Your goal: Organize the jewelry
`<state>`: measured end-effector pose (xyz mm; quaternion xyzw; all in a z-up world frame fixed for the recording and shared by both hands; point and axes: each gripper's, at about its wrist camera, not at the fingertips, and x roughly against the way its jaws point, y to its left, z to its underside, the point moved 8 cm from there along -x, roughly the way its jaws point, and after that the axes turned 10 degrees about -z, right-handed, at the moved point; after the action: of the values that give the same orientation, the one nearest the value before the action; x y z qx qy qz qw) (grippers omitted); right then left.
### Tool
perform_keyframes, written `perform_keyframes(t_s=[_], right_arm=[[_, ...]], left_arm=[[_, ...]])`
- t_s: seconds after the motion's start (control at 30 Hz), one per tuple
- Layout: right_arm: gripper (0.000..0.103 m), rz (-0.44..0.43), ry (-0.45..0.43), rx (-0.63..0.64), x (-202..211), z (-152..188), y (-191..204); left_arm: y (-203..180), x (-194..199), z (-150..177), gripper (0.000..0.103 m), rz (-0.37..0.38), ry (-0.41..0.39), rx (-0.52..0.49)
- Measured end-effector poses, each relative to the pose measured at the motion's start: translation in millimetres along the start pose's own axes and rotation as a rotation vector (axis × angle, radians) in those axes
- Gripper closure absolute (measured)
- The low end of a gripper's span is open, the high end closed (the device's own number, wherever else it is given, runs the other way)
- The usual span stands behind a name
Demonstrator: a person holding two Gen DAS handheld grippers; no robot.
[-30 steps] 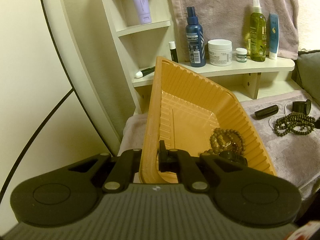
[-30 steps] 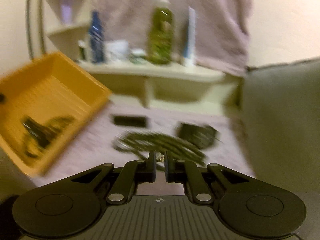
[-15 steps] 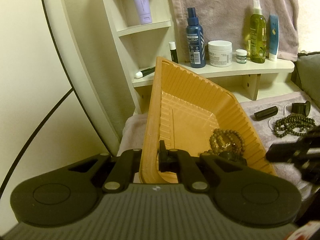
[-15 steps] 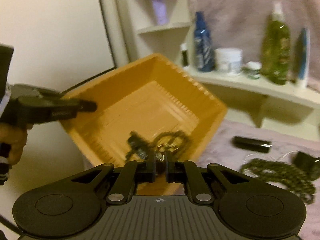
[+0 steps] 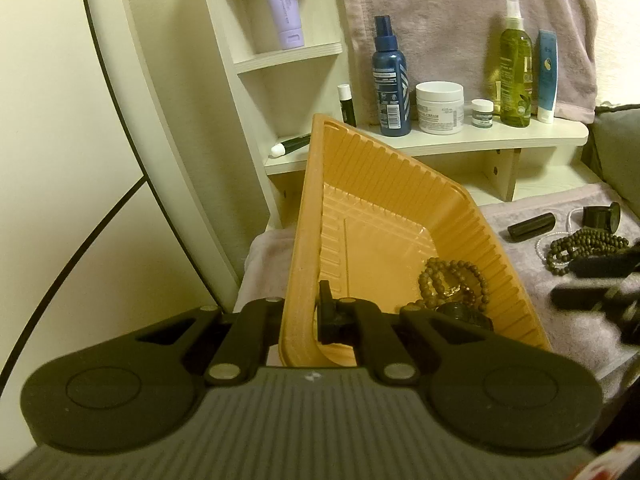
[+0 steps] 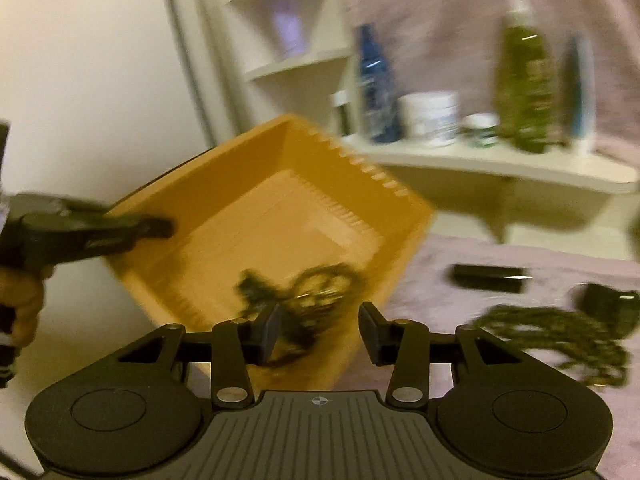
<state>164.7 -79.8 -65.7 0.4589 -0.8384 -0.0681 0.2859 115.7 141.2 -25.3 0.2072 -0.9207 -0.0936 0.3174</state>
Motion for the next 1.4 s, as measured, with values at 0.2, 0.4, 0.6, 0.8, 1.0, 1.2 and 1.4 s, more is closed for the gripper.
perform_keyframes(t_s=[0.2,0.4,0.6,0.8,1.0,1.2,1.4], right_arm=[[0.059,0.217,-0.053,-0.105,46.0,14.7,-57.6],[0.059,0.375,-0.019,-0.153,75.7,41.1,-104.4],[0.063,0.427,0.025,-0.121,78.4,55.8,-123.7],[0.082,0.415,0.077,-0.105,59.1,61.5,-135.9],[0.082,0.435,0.08,-0.064,49.2,56.3,-143.1],[0.082,0.447,0.086,-0.035,40.9,50.3,-147.4],[0.082,0.463,0.094,0.014,35.5,48.4,-146.2]], left_arm=[[-0.1,-0.2,0.4,0.098,0.0,0.001,0.002],[-0.3,-0.3,0.5,0.098,-0.001,0.0,0.0],[0.0,-0.2,0.7,0.099,-0.003,0.001,-0.005],[-1.2,-0.6,0.1,0.099,-0.009,0.003,-0.01],[-1.4,-1.4,-0.6,0.099,-0.011,0.005,-0.01],[-1.8,-1.7,-0.6,0.099,-0.011,0.005,-0.012],[-1.6,-1.9,-0.5,0.099,-0.012,0.005,-0.012]])
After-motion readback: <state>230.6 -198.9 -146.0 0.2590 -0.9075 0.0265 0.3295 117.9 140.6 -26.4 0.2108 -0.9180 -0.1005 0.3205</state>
